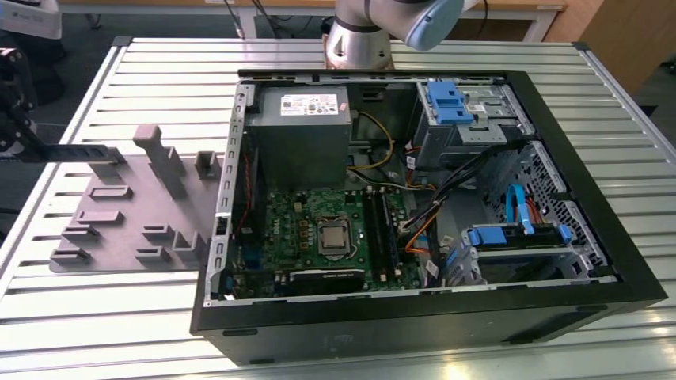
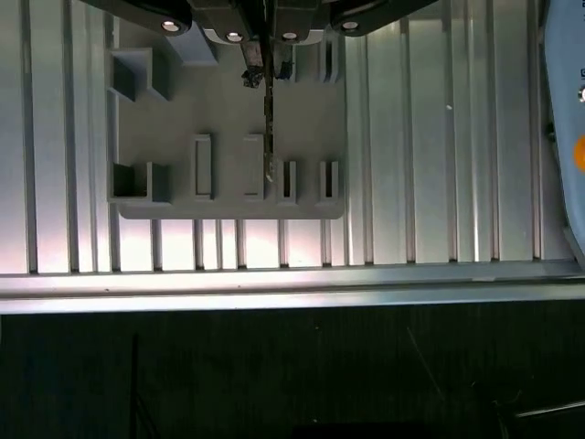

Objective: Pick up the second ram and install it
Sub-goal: 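Pick up the second ram and move it above second insertion slot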

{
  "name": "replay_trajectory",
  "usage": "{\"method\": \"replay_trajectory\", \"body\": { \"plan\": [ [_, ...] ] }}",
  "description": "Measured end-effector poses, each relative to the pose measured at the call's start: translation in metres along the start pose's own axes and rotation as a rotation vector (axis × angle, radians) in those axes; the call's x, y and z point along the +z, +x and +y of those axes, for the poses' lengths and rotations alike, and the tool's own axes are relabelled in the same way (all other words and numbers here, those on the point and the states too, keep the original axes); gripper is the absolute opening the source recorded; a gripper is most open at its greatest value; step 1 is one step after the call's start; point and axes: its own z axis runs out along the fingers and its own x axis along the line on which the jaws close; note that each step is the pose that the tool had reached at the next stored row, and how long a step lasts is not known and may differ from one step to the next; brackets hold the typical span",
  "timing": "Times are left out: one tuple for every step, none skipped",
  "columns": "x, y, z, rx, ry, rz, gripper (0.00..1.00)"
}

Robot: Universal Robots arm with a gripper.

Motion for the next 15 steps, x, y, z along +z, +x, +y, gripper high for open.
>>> {"method": "replay_trajectory", "body": {
  "plan": [
    [-0.0018, -0.0001, 0.0000, 0.000, 0.0001, 0.0001, 0.14],
    [-0.0036, -0.0002, 0.0000, 0.000, 0.0002, 0.0001, 0.14],
    [-0.0053, -0.0002, 0.0000, 0.000, 0.0003, 0.0000, 0.14],
    [-0.0071, -0.0003, 0.0000, 0.000, 0.0004, 0.0000, 0.14],
    [-0.0092, -0.0004, 0.0000, 0.000, 0.0005, 0.0000, 0.14],
    [-0.0112, -0.0005, 0.0000, 0.000, 0.0006, 0.0000, 0.14],
    [-0.0134, -0.0006, 0.0000, 0.000, 0.0007, 0.0000, 0.14],
    [-0.0155, -0.0007, 0.0000, 0.000, 0.0009, -0.0001, 0.14],
    [-0.0177, -0.0008, 0.0000, 0.000, 0.0010, -0.0001, 0.14],
    [-0.0200, -0.0009, 0.0000, 0.000, 0.0012, -0.0001, 0.14],
    [-0.0224, -0.0011, 0.0000, 0.000, 0.0013, 0.0000, 0.14],
    [-0.0249, -0.0012, 0.0000, 0.000, 0.0015, -0.0001, 0.14],
    [-0.0273, -0.0012, 0.0000, 0.000, 0.0017, -0.0001, 0.14],
    [-0.0298, -0.0013, -0.0001, 0.000, 0.0018, -0.0001, 0.14],
    [-0.0323, -0.0014, 0.0000, 0.000, 0.0019, -0.0001, 0.14]
  ]
}}
